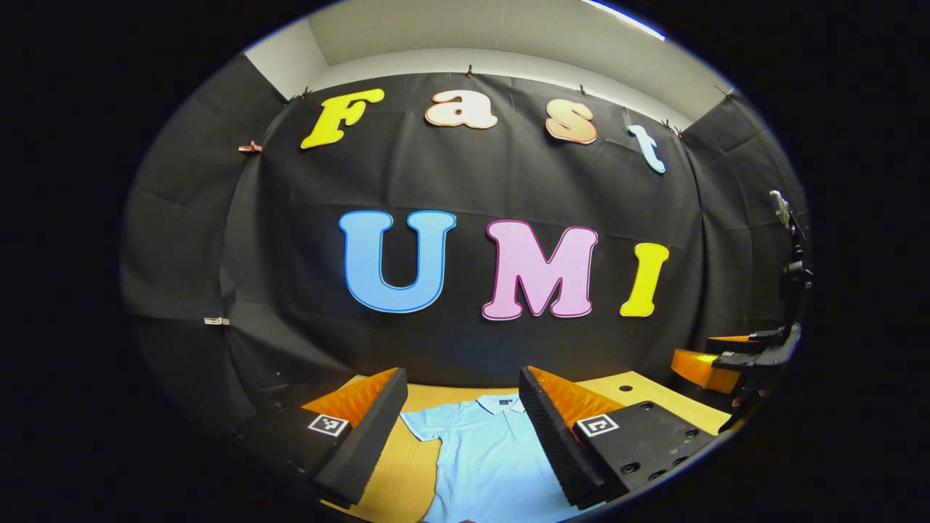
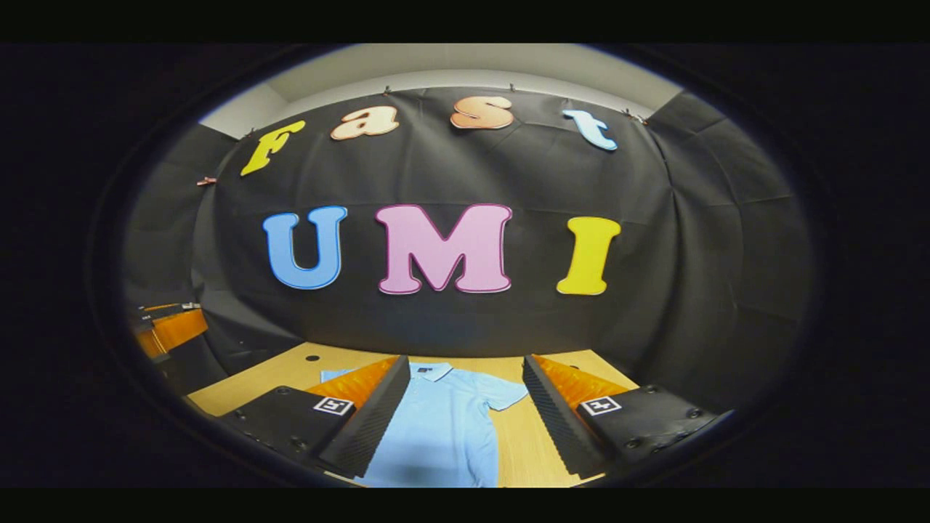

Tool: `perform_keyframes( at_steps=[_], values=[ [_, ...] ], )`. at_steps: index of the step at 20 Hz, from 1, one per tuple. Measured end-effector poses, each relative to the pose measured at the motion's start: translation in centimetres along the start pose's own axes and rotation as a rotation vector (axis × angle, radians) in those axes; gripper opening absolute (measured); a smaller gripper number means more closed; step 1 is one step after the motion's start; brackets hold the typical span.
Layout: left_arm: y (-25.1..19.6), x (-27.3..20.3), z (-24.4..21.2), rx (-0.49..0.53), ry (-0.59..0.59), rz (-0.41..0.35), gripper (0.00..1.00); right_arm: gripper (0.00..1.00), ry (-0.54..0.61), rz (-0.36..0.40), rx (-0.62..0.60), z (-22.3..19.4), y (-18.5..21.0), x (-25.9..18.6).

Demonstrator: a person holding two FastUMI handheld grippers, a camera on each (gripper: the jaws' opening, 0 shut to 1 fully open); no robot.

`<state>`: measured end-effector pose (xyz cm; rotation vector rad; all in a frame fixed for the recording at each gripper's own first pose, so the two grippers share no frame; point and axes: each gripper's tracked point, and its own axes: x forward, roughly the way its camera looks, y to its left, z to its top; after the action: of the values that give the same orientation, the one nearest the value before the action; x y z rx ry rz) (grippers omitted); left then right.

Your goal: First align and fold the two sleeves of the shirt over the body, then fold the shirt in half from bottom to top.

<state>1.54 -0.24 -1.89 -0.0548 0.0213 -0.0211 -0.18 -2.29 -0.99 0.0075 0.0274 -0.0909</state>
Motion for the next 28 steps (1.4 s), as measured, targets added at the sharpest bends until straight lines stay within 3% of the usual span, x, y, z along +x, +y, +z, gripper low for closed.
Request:
perform_keyframes(
  at_steps=[12, 18, 28],
  values=[
    [1.4, 1.4, -2.2, -0.008, 0.053, 0.034, 0.98, 0.97, 0.054, 0.002, -0.004, -1.9, -0.2, 1.8],
    [1.3, 2.5, -3.3, 0.033, 0.080, 0.041, 0.98, 0.97, 0.108, -0.006, -0.022, -3.5, -1.3, 5.6],
    [1.2, 5.3, -6.3, 0.041, 0.164, 0.105, 0.98, 0.97, 0.267, -0.021, -0.049, -10.0, -5.2, 13.5]
  ],
)
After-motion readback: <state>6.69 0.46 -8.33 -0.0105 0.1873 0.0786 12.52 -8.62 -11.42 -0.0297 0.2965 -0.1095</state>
